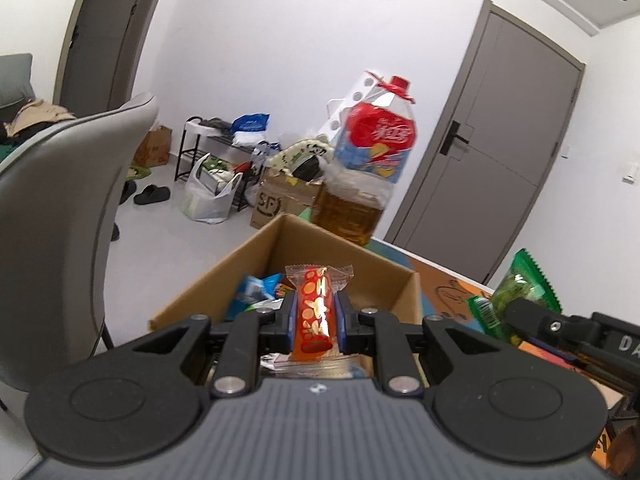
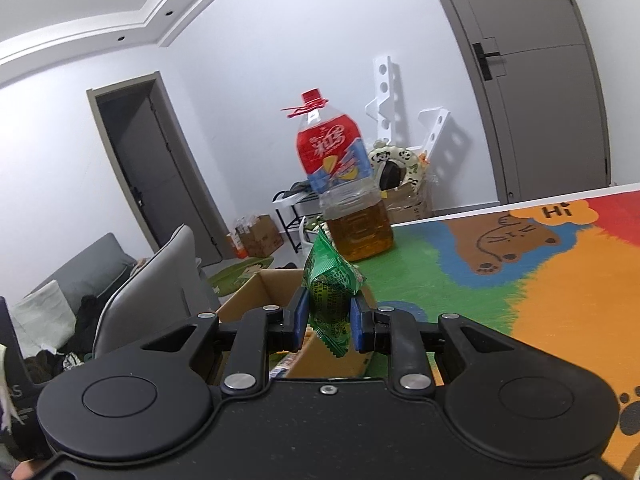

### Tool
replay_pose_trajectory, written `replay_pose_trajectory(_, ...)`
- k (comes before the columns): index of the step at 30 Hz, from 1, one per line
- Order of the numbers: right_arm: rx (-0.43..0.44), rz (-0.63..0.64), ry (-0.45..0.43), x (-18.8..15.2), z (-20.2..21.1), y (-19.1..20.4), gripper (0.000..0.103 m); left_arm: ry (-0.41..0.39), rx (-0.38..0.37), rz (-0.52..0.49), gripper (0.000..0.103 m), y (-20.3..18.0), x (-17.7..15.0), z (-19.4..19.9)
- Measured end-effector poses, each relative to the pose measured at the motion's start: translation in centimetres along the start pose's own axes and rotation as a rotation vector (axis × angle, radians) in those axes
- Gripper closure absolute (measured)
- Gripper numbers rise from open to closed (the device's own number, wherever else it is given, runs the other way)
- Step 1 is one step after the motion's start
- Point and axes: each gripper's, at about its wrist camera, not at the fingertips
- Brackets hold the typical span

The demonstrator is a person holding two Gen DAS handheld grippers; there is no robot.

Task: Organize snacks
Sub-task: 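Carry both candies over the cardboard box and lower them inside, then open both grippers to drop the candies into the box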

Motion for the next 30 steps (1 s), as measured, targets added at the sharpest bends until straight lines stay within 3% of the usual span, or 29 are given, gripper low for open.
replay_pose_trajectory(10, 0.020, 0.022, 0.035, 0.0, -2.4, 1.9, 0.080, 0.052, -0.004, 0.037, 0.085, 2.2, 0.3, -1.5)
replay_pose_trajectory(14, 0.028, 0.026, 0.051, -0.1, -3.4, 2.5, 0.080, 0.031, 0.003, 0.048, 0.073, 2.7, 1.1, -1.2)
replay_pose_trajectory(23, 0.072, 0.058, 0.085, -0.6, -5.1, 5.4, 0.080, 0.005, 0.017, 0.070, 0.073, 4.9, 2.2, -0.2)
replay_pose_trajectory(30, 0.065, 0.066, 0.084, -0.4, -4.2, 6.1, 0.068, 0.006, 0.027, 0.061, 0.063, 5.1, 2.5, 0.8)
Point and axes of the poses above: each gripper's, at about its wrist camera, not at the fingertips, and z roughly against the way its jaws point, y to its left, x to its top, and after that the axes turned 3 degrees about -x, right-handed
